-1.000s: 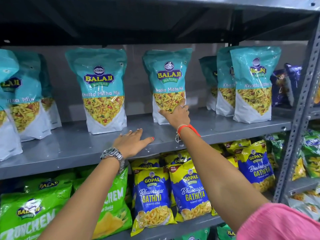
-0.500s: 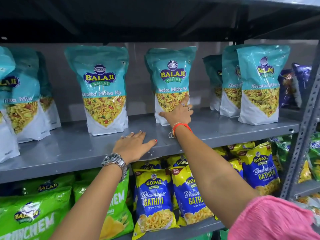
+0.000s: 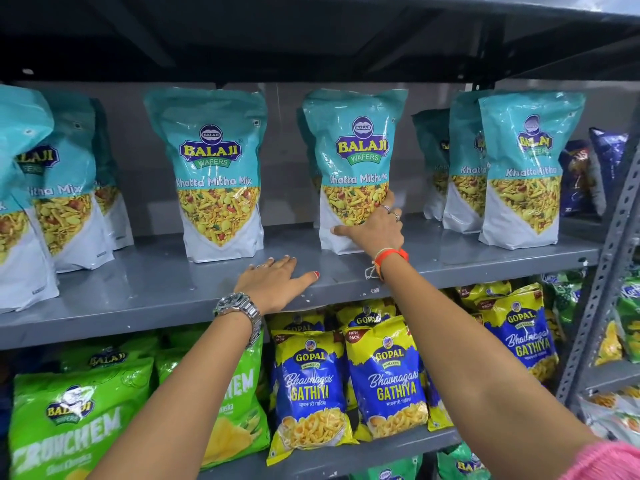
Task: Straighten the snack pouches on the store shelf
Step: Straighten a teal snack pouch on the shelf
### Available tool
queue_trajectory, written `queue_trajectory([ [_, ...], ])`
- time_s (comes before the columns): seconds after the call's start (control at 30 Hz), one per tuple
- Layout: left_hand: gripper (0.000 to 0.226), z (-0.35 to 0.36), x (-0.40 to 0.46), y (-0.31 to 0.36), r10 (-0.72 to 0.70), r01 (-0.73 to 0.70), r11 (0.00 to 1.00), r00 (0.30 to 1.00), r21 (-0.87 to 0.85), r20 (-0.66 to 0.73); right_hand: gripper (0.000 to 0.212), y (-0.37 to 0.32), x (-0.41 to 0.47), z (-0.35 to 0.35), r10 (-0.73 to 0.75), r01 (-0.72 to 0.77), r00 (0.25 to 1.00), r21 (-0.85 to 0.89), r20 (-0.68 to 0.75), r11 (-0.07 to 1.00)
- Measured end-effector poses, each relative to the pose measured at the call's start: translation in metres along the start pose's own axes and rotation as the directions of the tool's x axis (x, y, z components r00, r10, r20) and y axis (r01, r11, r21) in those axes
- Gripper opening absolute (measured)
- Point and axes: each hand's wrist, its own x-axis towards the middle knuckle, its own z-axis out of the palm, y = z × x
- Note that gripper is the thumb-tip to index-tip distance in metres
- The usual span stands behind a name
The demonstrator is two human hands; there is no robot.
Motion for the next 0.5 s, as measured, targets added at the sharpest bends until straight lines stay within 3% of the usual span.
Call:
queue_trajectory([
  [0.5, 0.079, 0.002, 0.004, -0.002, -0.004, 0.003, 1.0, 1.0, 0.019, 0.014, 0.13, 0.005, -0.042, -0.04, -0.001, 0.001, 1.0, 0.0, -0.014, 1.0],
])
